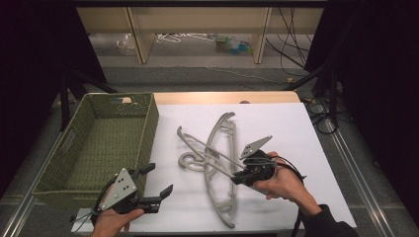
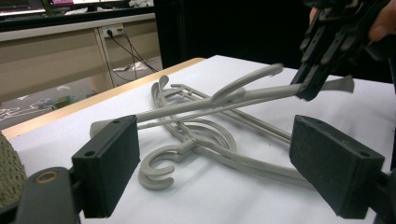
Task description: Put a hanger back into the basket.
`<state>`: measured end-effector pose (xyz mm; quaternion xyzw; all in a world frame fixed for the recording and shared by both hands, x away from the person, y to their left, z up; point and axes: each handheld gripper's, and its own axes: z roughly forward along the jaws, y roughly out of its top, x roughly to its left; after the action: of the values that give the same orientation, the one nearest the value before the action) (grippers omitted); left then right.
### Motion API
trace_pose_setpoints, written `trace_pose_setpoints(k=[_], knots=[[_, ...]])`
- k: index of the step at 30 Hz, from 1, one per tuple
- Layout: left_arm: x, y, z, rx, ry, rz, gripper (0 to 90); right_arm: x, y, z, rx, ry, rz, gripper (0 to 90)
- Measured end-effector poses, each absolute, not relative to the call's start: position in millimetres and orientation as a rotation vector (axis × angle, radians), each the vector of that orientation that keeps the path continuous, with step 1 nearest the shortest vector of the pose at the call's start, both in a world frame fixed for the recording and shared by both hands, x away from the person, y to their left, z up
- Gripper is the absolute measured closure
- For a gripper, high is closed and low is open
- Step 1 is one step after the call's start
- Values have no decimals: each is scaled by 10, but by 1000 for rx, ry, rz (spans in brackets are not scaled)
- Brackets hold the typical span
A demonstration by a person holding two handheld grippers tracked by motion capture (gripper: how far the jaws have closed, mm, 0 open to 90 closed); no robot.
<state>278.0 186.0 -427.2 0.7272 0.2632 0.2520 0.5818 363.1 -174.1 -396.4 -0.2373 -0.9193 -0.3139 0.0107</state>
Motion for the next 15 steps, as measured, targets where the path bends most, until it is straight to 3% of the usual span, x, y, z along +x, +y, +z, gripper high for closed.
trace_pose_setpoints(k=[6,15], knots=[[2813,1744,-4305,1788,600,582,161,3533,-1827,-3925,-603,-2835,-982,829],[2981,1459,-4341,1979,505,618,243,3445,-1848,-3870,-466,-2803,-972,829]])
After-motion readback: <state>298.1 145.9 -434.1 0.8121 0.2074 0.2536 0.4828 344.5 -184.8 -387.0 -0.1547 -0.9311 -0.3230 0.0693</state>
